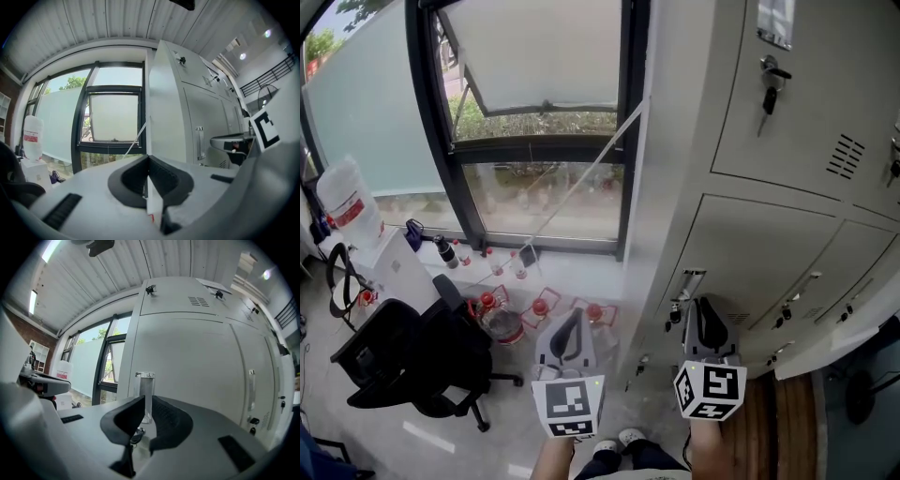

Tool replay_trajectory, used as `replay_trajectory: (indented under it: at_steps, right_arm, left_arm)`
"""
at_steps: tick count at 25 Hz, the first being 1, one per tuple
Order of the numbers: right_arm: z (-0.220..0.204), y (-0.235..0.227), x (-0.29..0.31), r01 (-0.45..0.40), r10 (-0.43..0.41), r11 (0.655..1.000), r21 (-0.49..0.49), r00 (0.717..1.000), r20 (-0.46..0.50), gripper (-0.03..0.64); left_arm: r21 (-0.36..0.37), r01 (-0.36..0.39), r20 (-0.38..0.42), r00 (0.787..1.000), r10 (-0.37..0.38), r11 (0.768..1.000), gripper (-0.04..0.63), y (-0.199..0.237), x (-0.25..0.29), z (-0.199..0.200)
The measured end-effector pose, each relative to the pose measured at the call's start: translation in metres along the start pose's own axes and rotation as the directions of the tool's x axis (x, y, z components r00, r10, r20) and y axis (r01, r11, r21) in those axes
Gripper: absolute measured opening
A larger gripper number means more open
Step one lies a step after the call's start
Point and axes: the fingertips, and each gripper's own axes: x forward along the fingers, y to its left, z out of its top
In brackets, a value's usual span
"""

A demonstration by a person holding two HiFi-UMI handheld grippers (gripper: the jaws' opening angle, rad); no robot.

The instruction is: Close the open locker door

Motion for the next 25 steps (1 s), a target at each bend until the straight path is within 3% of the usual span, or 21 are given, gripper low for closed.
replay_trajectory:
  at_steps: [10,25]
  right_arm:
    - [-0.014,-0.039,-0.044,0.146,-0.146,0.989,0.020,0.989,-0.030,0.035]
    - [-0.003,-0.084,-0.073,0.165,-0.165,0.986,0.003,0.986,-0.005,0.018]
  left_arm:
    - [0.020,0.070,-0.002,0.998,-0.070,0.997,-0.002,-0.010,-0.006,-0.001]
    - [0.019,0.066,0.003,0.998,-0.066,0.998,-0.002,-0.034,-0.010,0.011]
